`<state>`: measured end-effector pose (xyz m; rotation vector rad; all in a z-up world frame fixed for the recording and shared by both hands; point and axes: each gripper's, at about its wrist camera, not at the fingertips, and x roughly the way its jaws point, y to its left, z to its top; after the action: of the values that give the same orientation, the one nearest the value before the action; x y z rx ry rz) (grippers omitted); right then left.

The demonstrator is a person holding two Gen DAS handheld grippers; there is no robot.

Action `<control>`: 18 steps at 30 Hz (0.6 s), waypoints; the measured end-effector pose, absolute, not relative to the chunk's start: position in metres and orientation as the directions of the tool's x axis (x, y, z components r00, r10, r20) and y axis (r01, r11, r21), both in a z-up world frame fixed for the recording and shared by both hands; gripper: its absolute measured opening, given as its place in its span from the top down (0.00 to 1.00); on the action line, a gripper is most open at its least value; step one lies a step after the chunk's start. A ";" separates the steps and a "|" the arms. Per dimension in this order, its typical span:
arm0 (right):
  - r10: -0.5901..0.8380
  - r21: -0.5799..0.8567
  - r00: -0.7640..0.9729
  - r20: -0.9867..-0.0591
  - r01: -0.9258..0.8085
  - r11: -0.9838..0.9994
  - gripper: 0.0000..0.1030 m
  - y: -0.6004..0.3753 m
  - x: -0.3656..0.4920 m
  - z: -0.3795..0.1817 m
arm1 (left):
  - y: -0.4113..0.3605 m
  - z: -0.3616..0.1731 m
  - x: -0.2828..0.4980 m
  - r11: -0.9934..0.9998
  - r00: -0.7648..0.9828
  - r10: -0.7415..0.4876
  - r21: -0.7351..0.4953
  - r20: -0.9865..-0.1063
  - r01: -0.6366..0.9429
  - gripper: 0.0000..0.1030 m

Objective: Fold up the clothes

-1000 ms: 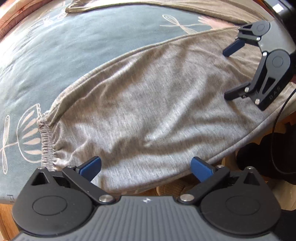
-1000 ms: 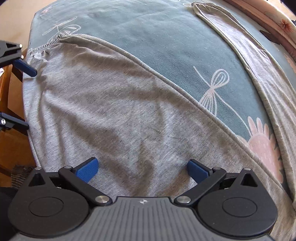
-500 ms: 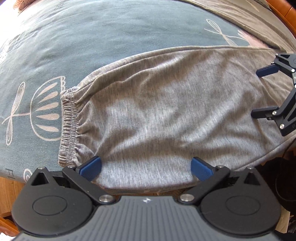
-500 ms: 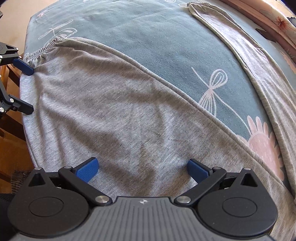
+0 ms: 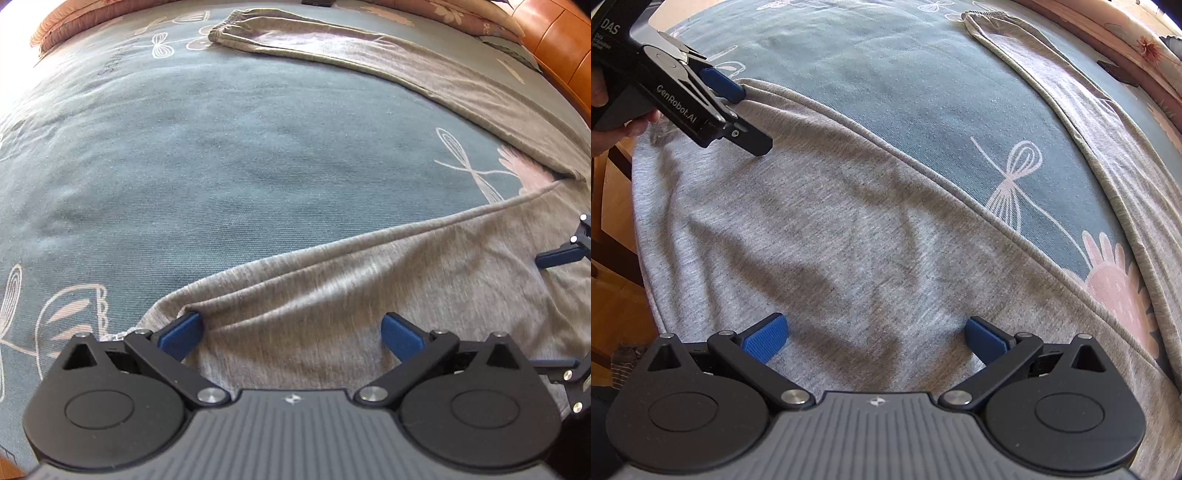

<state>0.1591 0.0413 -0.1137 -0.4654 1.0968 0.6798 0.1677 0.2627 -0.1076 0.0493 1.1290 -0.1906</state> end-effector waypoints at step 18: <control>0.267 -0.009 0.308 -0.913 -0.670 0.742 0.00 0.042 0.160 -0.115 | 0.229 -0.112 0.142 0.974 0.360 -0.170 -0.102 -0.917 0.202 0.01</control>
<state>0.1597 0.0422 -0.1149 -0.4291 1.0936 0.6452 0.1417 0.2292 -0.1117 0.0301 1.1790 -0.2396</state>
